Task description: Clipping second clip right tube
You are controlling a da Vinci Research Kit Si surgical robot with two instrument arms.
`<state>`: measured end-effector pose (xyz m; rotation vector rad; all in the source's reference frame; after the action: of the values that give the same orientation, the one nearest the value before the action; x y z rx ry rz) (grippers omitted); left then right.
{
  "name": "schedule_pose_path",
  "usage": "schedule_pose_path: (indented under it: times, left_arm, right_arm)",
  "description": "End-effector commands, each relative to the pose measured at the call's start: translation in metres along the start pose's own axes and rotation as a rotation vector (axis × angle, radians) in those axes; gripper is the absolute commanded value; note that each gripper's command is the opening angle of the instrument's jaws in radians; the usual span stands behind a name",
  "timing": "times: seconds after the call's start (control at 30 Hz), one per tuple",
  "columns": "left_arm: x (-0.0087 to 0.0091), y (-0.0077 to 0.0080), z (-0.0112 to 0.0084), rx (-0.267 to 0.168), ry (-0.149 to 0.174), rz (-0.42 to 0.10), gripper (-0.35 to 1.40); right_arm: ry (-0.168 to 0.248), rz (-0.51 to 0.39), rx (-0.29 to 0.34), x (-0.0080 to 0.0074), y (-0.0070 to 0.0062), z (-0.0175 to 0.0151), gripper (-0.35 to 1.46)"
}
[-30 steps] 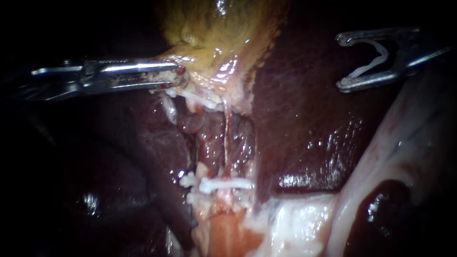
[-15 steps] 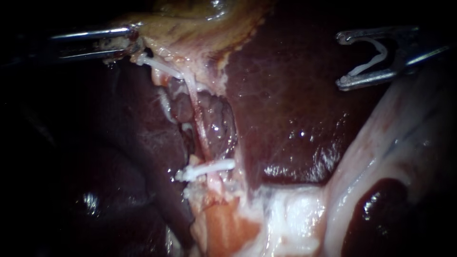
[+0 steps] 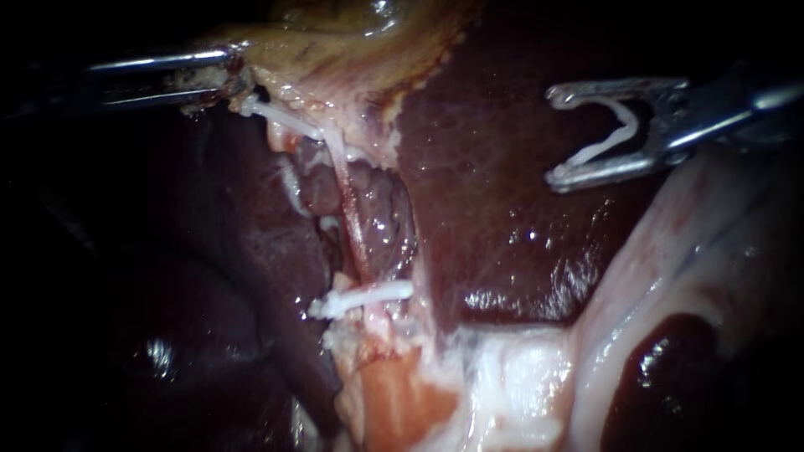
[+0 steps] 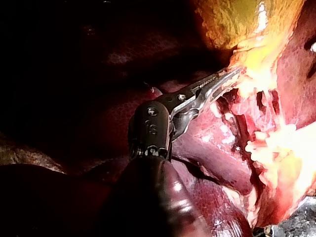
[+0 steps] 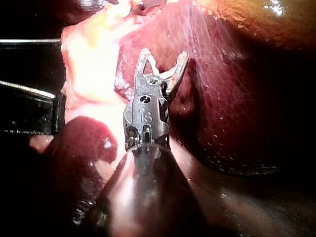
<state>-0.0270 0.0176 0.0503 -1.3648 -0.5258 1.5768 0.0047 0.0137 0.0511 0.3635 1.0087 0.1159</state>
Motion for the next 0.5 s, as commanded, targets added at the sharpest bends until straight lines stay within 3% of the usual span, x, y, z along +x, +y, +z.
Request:
schedule_pose_path:
  times: [0.03, 0.33, 0.5]
  left_arm:
    - [0.0000, 0.0000, 0.0000, 0.001, 0.000, 0.000, -0.35]
    - [-0.0001, 0.0001, 0.0000, 0.002, 0.001, 0.000, -0.35]
    - [-0.0001, 0.0001, 0.0001, 0.002, 0.001, 0.000, -0.35]
  right_arm:
    - [0.005, 0.012, 0.023, 0.0000, -0.0004, 0.0007, 0.50]
    - [0.033, 0.103, 0.095, 0.0004, -0.0032, 0.0081, 0.50]
    - [0.054, 0.181, 0.117, 0.0009, -0.0038, 0.0106, 0.50]
